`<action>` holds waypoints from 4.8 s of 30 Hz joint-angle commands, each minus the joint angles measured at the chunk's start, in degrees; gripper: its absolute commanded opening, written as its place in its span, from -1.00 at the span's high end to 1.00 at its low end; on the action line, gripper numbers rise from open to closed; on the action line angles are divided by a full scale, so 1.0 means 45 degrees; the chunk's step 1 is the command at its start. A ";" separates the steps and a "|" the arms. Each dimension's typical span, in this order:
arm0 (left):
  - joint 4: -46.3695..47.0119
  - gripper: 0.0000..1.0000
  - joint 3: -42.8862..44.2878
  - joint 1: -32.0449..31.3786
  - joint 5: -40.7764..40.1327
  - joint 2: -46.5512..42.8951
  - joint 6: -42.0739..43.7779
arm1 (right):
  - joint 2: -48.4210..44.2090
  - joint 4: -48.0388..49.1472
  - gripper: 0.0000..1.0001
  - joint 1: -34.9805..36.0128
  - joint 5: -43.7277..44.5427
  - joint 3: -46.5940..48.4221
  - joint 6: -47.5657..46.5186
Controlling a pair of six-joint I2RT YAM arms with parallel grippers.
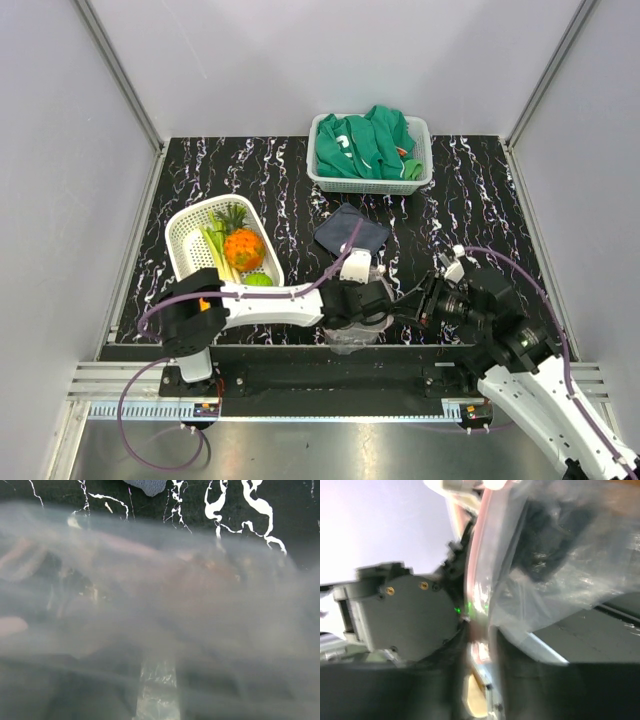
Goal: Open the zip-top bag and remove the fake food
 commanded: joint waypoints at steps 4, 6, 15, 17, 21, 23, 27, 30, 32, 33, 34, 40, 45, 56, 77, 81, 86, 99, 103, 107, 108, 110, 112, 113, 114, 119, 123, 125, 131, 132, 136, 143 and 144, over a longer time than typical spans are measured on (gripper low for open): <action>0.2106 0.36 -0.1626 0.0355 0.0498 -0.1739 0.0312 | 0.2395 -0.4108 -0.49 0.0034 0.3594 0.4765 -0.3833; 0.2264 0.38 -0.1840 0.0472 0.0809 -0.1875 0.0293 | 0.2905 -0.4779 -0.57 0.0034 0.5118 0.6075 -0.4595; 0.3279 0.50 -0.2330 0.0706 0.1396 -0.2091 0.0605 | 0.6596 -0.3970 -0.33 -0.0082 0.9148 0.6413 -0.5749; 0.3339 0.51 -0.2428 0.0746 0.1397 -0.2188 0.0644 | 0.7631 -0.3320 0.07 -0.0667 0.7848 0.5984 -0.5867; 0.3787 0.49 -0.2565 0.0901 0.1689 -0.2208 0.0781 | 0.8648 0.0479 0.25 -0.1684 0.5030 0.4480 -0.6199; 0.3847 0.49 -0.2526 0.0941 0.1749 -0.2052 0.0781 | 0.9545 0.1075 0.27 -0.1782 0.4404 0.4282 -0.6354; 0.4003 0.38 -0.2389 0.1039 0.2002 -0.1701 0.0956 | 1.1243 0.2380 0.35 -0.1782 0.2979 0.3971 -0.6473; 0.4140 0.29 -0.2311 0.1117 0.2120 -0.1525 0.1074 | 1.2026 0.3047 0.41 -0.1782 0.2371 0.3502 -0.6415; 0.4121 0.23 -0.2233 0.1156 0.2139 -0.1388 0.1152 | 1.2262 0.3264 0.42 -0.1782 0.2272 0.3170 -0.6336; 0.4101 0.23 -0.2174 0.1156 0.2178 -0.1330 0.1172 | 1.2457 0.3536 0.42 -0.1782 0.2233 0.3072 -0.6317; 0.4062 0.23 -0.2135 0.1175 0.2179 -0.1252 0.1191 | 1.2575 0.3712 0.46 -0.1763 0.2039 0.2858 -0.6297; 0.4140 0.20 -0.2037 0.1214 0.2393 -0.0939 0.1250 | 1.3532 0.4924 0.55 -0.1763 0.1023 0.2213 -0.5946; 0.4452 0.09 -0.1979 0.1214 0.2744 -0.0704 0.1445 | 1.4156 0.5608 0.57 -0.1763 0.0281 0.1861 -0.5634; 0.4745 -0.20 -0.1686 0.1332 0.3272 -0.0060 0.1660 | 1.4315 0.6428 0.71 -0.1665 -0.0794 0.1040 -0.4833; 0.4551 1.00 -0.2232 0.1547 0.3778 -0.1346 0.2052 | 1.2810 0.4087 1.00 -0.1704 0.0901 0.1643 -0.5748; 0.3303 1.00 -0.2135 0.1410 0.4599 -0.1641 0.1602 | 1.2810 0.3344 1.00 -0.1899 0.1587 0.2055 -0.6355; 0.3358 1.00 -0.2583 0.1351 0.5010 -0.2439 0.1562 | 1.1972 0.2661 0.94 -0.2153 0.1608 0.1978 -0.6668; 0.4921 1.00 -0.3814 0.2893 0.7589 -0.3809 0.1797 | 0.7152 0.1038 -0.59 -0.2192 0.0380 -0.0248 -0.5829; 0.5037 1.00 -0.3872 0.3342 0.8251 -0.3985 0.1953 | 0.5586 0.1271 -0.74 -0.2212 -0.0343 -0.1107 -0.5555; 0.5545 1.00 -0.3932 0.3461 0.9284 -0.4219 0.1953 | 0.5037 0.2362 -0.78 -0.2192 -0.0949 -0.1616 -0.5652; 0.5682 1.00 -0.3990 0.3461 0.9520 -0.4258 0.1953 | 0.5095 0.2579 -0.78 -0.2192 -0.1125 -0.1771 -0.5672; 0.6150 1.00 -0.4068 0.3461 1.0124 -0.4298 0.1797 | 0.5464 0.3105 -0.75 -0.2192 -0.1224 -0.1870 -0.5769; 0.6481 1.00 -0.4127 0.3461 1.0458 -0.4356 0.1719 | 0.5758 0.3478 -0.68 -0.2192 -0.1691 -0.1948 -0.5887; 0.6561 1.00 -0.4224 0.3461 1.0711 -0.4376 0.1680 | 0.5953 0.4002 -0.61 -0.2192 -0.1867 -0.2026 -0.5790; 0.6620 1.00 -0.4205 0.3461 1.0752 -0.4376 0.1680 | 0.5993 0.4162 -0.48 -0.2192 -0.1965 -0.2027 -0.5731; 0.6113 1.00 -0.4088 0.3461 1.0851 -0.3947 0.1953 | 0.5410 0.4300 0.42 -0.2192 -0.1499 -0.1890 -0.5322; 0.5957 1.00 -0.4536 0.3383 1.0344 -0.4043 0.2109 | 0.5232 0.3287 1.00 -0.2193 0.0354 -0.1578 -0.5301; 0.5567 1.00 -0.4654 0.3324 0.9797 -0.4276 0.2265 | 0.5543 0.2584 1.00 -0.2192 0.1638 -0.1442 -0.5340; 0.5176 1.00 -0.5201 0.3148 0.8938 -0.5447 0.2636 | 0.6500 0.1839 1.00 -0.2212 0.3150 -0.1187 -0.5106; 0.5059 1.00 -0.5221 0.3148 0.8762 -0.5624 0.2695 | 0.6540 0.1878 1.00 -0.2212 0.3151 -0.1206 -0.5067; 0.4610 1.00 -0.4910 0.3129 0.8429 -0.5491 0.2832 | 0.6560 0.1898 1.00 -0.2212 0.2800 -0.1148 -0.5105; 0.4980 0.77 -0.2921 0.2505 0.7707 -0.3209 0.3183 | 0.6463 0.1956 1.00 -0.2212 0.2389 -0.1324 -0.5086; 0.4961 0.71 -0.2723 0.2407 0.7339 -0.3049 0.3242 | 0.6463 0.1918 1.00 -0.2212 0.2408 -0.1343 -0.5105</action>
